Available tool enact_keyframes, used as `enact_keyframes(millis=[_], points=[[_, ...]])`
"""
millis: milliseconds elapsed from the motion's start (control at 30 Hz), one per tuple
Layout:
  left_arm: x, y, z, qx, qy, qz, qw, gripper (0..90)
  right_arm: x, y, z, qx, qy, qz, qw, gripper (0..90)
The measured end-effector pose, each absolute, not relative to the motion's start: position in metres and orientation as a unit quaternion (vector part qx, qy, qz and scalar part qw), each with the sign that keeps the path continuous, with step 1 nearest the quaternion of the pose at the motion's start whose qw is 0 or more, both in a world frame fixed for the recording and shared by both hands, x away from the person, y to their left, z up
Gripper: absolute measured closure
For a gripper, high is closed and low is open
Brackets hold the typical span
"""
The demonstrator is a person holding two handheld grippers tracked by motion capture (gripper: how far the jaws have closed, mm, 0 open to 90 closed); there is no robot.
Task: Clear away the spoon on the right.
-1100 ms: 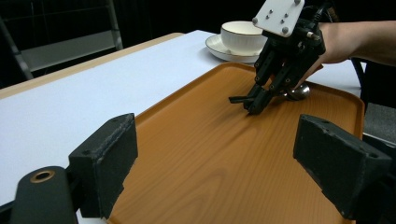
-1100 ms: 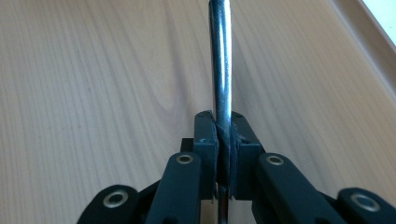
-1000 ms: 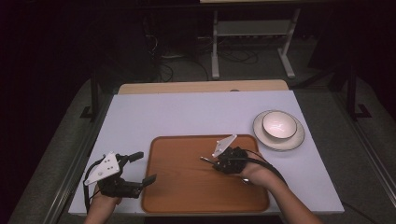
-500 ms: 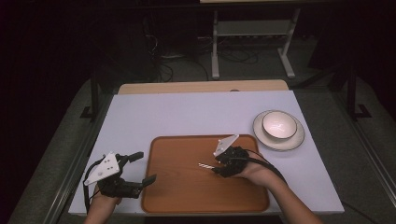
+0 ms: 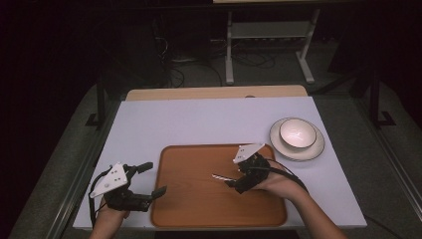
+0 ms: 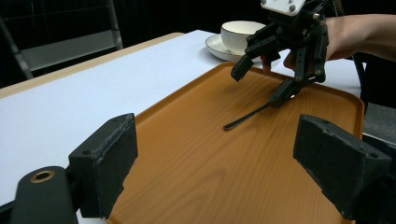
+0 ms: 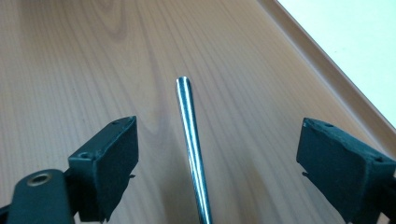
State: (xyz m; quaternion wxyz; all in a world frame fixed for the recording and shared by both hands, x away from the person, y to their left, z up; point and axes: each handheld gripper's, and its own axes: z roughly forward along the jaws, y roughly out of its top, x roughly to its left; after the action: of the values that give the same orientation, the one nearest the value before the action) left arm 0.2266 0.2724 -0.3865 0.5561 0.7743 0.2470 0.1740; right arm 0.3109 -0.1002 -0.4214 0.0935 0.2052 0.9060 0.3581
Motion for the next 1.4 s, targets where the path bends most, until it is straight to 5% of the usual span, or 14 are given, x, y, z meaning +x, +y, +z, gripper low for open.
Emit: enact_keyframes(millis=[1400], points=[[0.225, 0.273, -0.386, 0.772, 0.248, 0.176, 0.558, 13.6, 0.264, -0.193, -0.378, 0.266, 0.799, 0.512, 0.167, 10.4]])
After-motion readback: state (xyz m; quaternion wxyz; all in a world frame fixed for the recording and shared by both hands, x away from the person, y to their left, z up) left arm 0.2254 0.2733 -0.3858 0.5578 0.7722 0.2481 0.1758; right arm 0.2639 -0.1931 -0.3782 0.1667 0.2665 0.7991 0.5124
